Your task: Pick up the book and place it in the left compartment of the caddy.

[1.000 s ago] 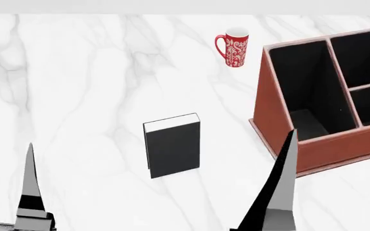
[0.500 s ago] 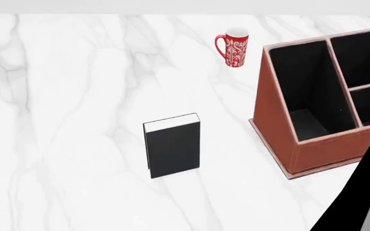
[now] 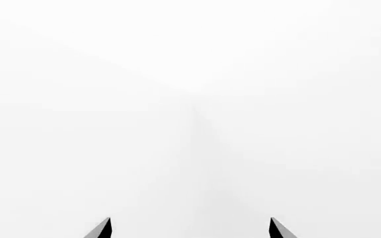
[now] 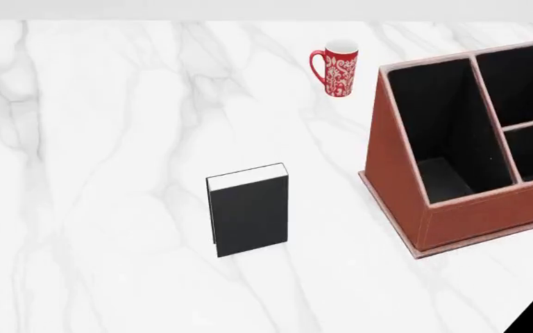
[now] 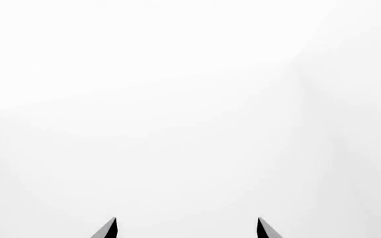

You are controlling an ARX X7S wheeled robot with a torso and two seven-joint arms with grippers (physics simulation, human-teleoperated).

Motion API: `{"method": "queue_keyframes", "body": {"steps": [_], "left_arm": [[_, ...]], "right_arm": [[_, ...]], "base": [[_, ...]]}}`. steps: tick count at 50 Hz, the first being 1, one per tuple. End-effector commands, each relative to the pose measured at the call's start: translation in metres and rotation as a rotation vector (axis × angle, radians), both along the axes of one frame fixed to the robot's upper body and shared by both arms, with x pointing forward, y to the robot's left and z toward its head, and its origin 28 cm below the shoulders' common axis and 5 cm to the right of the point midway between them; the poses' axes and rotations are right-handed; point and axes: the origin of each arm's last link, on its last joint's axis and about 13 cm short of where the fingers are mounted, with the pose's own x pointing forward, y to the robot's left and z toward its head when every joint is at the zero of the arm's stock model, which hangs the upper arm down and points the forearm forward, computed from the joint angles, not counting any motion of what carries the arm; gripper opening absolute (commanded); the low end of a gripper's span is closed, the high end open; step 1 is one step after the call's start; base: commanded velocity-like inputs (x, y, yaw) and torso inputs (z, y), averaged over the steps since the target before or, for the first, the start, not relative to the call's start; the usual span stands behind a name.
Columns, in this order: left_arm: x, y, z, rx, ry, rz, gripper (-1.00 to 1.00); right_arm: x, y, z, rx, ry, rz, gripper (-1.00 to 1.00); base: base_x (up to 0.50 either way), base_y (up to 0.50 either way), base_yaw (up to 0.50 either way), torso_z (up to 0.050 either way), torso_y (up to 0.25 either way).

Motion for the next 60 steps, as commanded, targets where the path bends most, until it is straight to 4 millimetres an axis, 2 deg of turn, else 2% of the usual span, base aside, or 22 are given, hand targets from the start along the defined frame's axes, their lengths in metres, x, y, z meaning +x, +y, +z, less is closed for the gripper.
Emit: {"method": "queue_keyframes", "body": {"steps": [1, 16, 39, 46, 60], "left_arm": [[-0.0276, 0.0195, 0.015, -0.013, -0.137, 0.143, 1.0], [-0.0272, 0.0188, 0.0146, -0.014, -0.147, 0.157, 1.0], [-0.0254, 0.016, 0.0126, -0.012, -0.132, 0.144, 1.0], [-0.0252, 0.0158, 0.0124, -0.013, -0.132, 0.145, 1.0], [-0.025, 0.0155, 0.0121, -0.011, -0.128, 0.143, 1.0]], "right_arm": [[0.0006, -0.0001, 0.0002, 0.009, -0.003, -0.016, 1.0], [0.0001, 0.0001, 0.0006, 0.043, -0.012, -0.02, 1.0], [-0.0005, 0.0007, -0.0016, 0.028, -0.004, -0.011, 1.0], [0.0018, 0.0018, -0.0043, -0.021, 0.005, -0.003, 1.0], [0.0029, 0.0035, -0.005, -0.026, 0.019, -0.004, 1.0]], "base": [[0.0, 0.0, 0.0, 0.0, 0.0], [0.0, -0.01, 0.0, 0.0, 0.0], [0.0, -0.44, 0.0, 0.0, 0.0], [0.0, 0.0, 0.0, 0.0, 0.0], [0.47, 0.0, 0.0, 0.0, 0.0]]}}
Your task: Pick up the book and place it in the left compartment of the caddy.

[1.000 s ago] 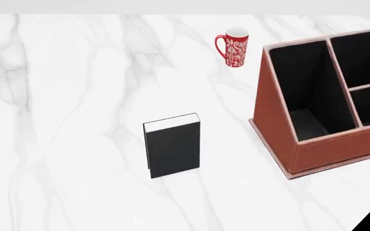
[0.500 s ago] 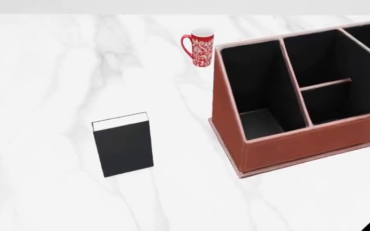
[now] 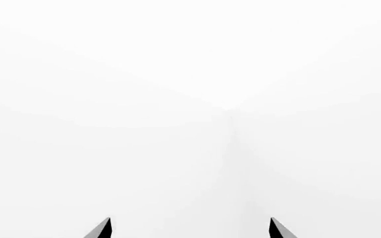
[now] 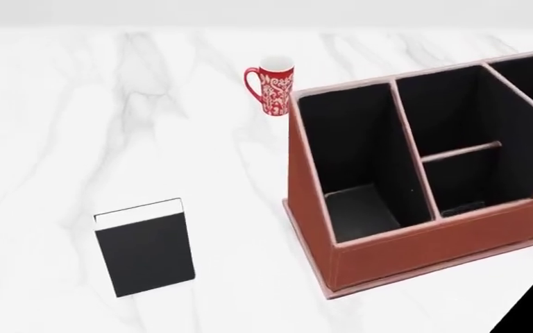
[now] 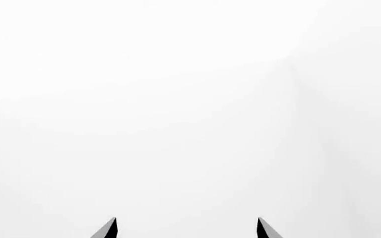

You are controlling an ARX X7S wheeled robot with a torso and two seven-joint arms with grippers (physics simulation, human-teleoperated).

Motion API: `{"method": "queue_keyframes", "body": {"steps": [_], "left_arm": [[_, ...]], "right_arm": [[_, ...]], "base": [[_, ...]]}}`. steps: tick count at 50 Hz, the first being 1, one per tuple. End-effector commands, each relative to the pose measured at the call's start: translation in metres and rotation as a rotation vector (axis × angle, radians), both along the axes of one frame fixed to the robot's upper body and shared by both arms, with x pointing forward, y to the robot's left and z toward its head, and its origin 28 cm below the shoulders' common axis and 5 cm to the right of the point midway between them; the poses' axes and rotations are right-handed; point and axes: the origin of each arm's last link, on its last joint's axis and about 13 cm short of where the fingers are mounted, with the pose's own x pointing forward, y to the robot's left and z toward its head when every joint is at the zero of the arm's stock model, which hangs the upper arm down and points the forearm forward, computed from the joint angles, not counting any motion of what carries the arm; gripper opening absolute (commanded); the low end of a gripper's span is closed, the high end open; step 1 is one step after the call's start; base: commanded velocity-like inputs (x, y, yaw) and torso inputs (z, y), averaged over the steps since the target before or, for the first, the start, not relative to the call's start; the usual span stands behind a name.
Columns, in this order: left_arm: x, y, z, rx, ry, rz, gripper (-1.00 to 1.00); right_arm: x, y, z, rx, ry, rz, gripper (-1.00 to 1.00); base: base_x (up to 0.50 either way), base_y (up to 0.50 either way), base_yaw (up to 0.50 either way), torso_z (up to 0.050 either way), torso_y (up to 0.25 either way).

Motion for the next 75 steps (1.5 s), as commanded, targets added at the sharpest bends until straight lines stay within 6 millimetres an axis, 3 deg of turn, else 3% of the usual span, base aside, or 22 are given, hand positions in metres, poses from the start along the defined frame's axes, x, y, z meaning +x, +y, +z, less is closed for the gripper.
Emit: {"method": "queue_keyframes", "body": {"steps": [1, 42, 75], "left_arm": [[-0.0001, 0.0002, 0.0001, 0.0, 0.001, -0.001, 1.0], [0.0001, -0.0001, -0.0001, 0.002, 0.005, -0.004, 1.0], [0.0009, -0.0014, -0.001, 0.0, 0.007, -0.006, 1.0]], "right_arm": [[0.0011, 0.0013, -0.0009, -0.015, 0.007, 0.004, 1.0], [0.0014, 0.0011, -0.0006, -0.021, 0.004, 0.001, 1.0], [0.0041, 0.0024, -0.0027, -0.048, 0.029, -0.01, 1.0]], "base": [[0.5, 0.0, 0.0, 0.0, 0.0], [0.48, 0.0, 0.0, 0.0, 0.001], [0.05, 0.0, 0.0, 0.0, 0.001]]}}
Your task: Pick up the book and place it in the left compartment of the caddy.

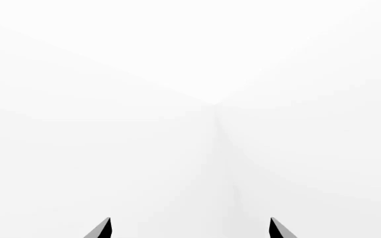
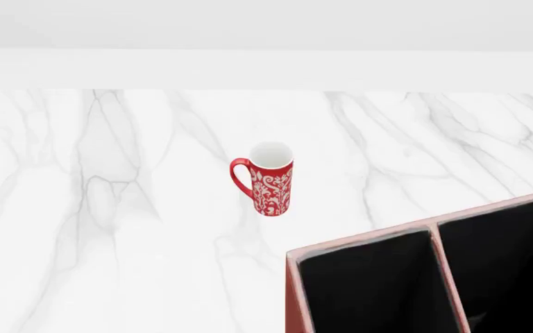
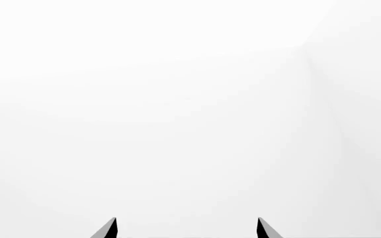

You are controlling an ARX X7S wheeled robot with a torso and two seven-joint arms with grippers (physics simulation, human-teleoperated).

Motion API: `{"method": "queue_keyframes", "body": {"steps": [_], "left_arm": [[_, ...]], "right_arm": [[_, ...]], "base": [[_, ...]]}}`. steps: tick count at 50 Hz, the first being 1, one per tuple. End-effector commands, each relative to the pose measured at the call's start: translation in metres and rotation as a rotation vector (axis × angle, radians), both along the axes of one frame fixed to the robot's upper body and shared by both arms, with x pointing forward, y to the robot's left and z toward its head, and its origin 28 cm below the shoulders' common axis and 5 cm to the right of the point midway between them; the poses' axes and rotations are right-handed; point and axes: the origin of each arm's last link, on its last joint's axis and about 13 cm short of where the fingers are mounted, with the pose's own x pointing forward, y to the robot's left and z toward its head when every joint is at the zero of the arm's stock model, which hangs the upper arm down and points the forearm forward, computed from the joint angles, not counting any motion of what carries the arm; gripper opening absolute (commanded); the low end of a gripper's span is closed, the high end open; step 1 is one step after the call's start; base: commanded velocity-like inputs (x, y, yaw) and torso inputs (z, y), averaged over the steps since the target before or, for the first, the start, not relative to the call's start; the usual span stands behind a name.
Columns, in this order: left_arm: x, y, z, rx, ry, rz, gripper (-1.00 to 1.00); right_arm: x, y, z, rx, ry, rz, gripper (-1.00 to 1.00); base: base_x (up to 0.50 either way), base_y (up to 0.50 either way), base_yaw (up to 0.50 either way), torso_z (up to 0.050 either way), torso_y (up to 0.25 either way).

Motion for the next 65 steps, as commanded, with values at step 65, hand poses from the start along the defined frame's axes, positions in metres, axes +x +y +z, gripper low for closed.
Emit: {"method": "queue_keyframes", "body": {"steps": [65], "left_arm": [[0.004, -0.006, -0.005, -0.006, 0.026, -0.003, 1.0]], "right_arm": [[0.176, -0.039, 0.009, -0.394, 0.598, 0.114, 1.0]], "base": [[0.0, 0.0, 0.0, 0.0, 0.0]]}}
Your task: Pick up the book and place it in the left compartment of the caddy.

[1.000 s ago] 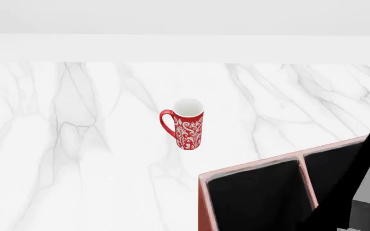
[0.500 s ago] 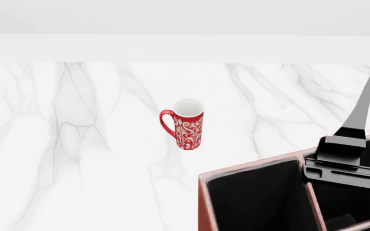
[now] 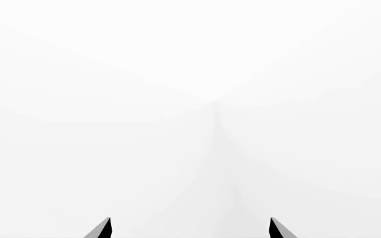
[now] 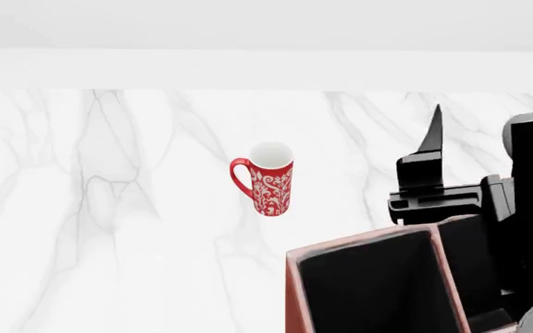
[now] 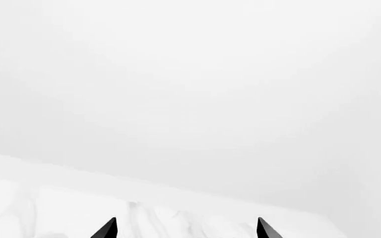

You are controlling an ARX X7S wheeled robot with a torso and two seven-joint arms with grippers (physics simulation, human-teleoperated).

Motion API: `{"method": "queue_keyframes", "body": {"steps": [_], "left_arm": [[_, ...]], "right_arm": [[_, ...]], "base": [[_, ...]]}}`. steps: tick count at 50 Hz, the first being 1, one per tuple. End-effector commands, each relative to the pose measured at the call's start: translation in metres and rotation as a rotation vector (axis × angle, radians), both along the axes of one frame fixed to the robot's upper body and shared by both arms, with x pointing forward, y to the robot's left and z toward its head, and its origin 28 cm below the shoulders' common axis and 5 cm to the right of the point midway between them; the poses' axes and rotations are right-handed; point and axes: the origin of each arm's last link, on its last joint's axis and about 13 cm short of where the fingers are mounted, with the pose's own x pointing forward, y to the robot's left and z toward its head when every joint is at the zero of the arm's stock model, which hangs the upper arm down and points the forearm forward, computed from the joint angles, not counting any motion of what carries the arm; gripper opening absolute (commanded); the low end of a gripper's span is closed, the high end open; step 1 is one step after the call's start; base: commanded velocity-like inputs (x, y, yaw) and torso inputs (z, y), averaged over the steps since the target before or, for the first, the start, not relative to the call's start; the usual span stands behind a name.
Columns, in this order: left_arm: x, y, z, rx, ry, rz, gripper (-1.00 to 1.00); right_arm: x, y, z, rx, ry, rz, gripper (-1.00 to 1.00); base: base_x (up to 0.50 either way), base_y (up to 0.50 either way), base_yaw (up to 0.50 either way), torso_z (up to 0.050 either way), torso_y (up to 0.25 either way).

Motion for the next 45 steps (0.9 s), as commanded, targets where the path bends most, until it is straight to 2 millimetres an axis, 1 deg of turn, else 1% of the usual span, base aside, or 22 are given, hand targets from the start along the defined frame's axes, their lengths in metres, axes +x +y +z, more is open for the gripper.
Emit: {"method": "queue_keyframes", "body": {"steps": [1, 3, 4, 5, 6, 7, 8, 12, 14, 16, 18, 20, 21, 24, 25, 26, 30, 31, 34, 36, 43, 45], "left_arm": [[0.002, -0.003, -0.002, 0.0, 0.009, -0.005, 1.0], [0.002, -0.003, -0.002, 0.0, 0.012, -0.006, 1.0], [0.002, -0.003, -0.002, 0.0, 0.012, -0.006, 1.0], [0.002, -0.003, -0.002, 0.0, 0.013, -0.006, 1.0], [0.002, -0.003, -0.002, -0.001, 0.012, -0.006, 1.0], [0.002, -0.003, -0.002, -0.001, 0.012, -0.006, 1.0], [0.002, -0.002, -0.002, -0.002, 0.013, -0.005, 1.0], [0.002, -0.002, -0.002, -0.002, 0.013, -0.004, 1.0], [0.002, -0.003, -0.002, 0.0, 0.016, -0.005, 1.0], [0.002, -0.003, -0.003, -0.001, 0.016, -0.005, 1.0], [0.004, -0.003, -0.003, 0.0, 0.019, -0.006, 1.0], [0.005, -0.003, -0.003, 0.0, 0.02, -0.006, 1.0], [0.003, -0.003, -0.003, 0.0, 0.019, -0.006, 1.0], [0.002, -0.003, -0.003, -0.001, 0.018, -0.004, 1.0], [0.002, -0.003, -0.003, 0.001, 0.019, -0.002, 1.0], [0.002, -0.003, -0.003, 0.0, 0.018, -0.003, 1.0], [0.003, -0.003, -0.003, 0.001, 0.02, -0.004, 1.0], [0.004, -0.003, -0.003, 0.002, 0.02, -0.005, 1.0], [0.003, -0.003, -0.003, 0.002, 0.02, -0.004, 1.0], [0.003, -0.003, -0.003, 0.003, 0.021, -0.003, 1.0], [0.003, -0.004, -0.003, 0.004, 0.02, -0.005, 1.0], [0.003, -0.004, -0.003, 0.005, 0.02, -0.005, 1.0]], "right_arm": [[0.034, 0.003, 0.006, 0.025, 0.069, 0.141, 1.0], [0.043, 0.004, 0.011, 0.042, 0.048, 0.15, 1.0], [0.044, 0.004, 0.012, 0.051, 0.069, 0.158, 1.0], [0.046, 0.004, 0.013, 0.064, 0.081, 0.208, 1.0], [0.048, 0.005, 0.014, 0.033, 0.059, 0.229, 1.0], [0.049, 0.005, 0.013, 0.017, 0.053, 0.225, 1.0], [0.053, 0.006, 0.013, 0.049, 0.078, 0.247, 1.0], [0.06, 0.008, 0.011, 0.002, 0.052, 0.299, 1.0], [0.065, 0.01, 0.017, -0.004, 0.031, 0.333, 1.0], [0.067, 0.011, 0.021, -0.002, 0.048, 0.347, 1.0], [0.071, 0.013, 0.027, -0.043, 0.04, 0.396, 1.0], [0.074, 0.015, 0.031, -0.006, 0.061, 0.434, 1.0], [0.077, 0.016, 0.034, -0.021, 0.051, 0.445, 1.0], [0.081, 0.018, 0.036, -0.03, 0.079, 0.484, 1.0], [0.082, 0.02, 0.039, -0.003, 0.082, 0.531, 1.0], [0.082, 0.02, 0.039, -0.003, 0.086, 0.529, 1.0], [0.083, 0.023, 0.04, -0.046, 0.092, 0.593, 1.0], [0.082, 0.025, 0.041, -0.015, 0.076, 0.629, 1.0], [0.08, 0.029, 0.041, -0.055, 0.069, 0.675, 1.0], [0.082, 0.031, 0.042, -0.096, 0.015, 0.676, 1.0], [0.08, 0.037, 0.033, -0.139, 0.048, 0.74, 1.0], [0.077, 0.04, 0.029, -0.144, 0.092, 0.779, 1.0]], "base": [[0.0, 0.0, 0.0, 0.0, 0.0], [0.0, 0.0, 0.0, 0.0, 0.0], [0.0, 0.0, 0.0, 0.0, 0.0], [0.0, 0.0, 0.0, 0.0, 0.0], [0.0, 0.0, 0.0, 0.0, 0.0], [0.0, 0.0, 0.0, 0.0, 0.0], [0.0, 0.0, 0.0, 0.0, 0.0], [0.0, 0.0, 0.0, 0.0, 0.0], [0.0, 0.0, 0.0, 0.0, 0.0], [0.0, 0.0, 0.0, 0.0, 0.0], [0.0, 0.0, 0.0, 0.0, 0.0], [0.0, 0.0, 0.0, 0.0, 0.0], [0.0, 0.0, 0.0, 0.0, 0.0], [0.0, 0.0, 0.0, 0.0, 0.0], [0.0, 0.0, 0.0, 0.0, 0.0], [0.0, 0.0, 0.0, 0.0, 0.0], [0.0, 0.0, 0.0, 0.0, 0.0], [0.0, 0.0, 0.0, 0.0, 0.0], [0.0, 0.0, 0.0, 0.0, 0.0], [0.0, 0.0, 0.0, 0.0, 0.0], [0.0, 0.0, 0.0, 0.0, 0.0], [0.0, 0.0, 0.0, 0.0, 0.0]]}}
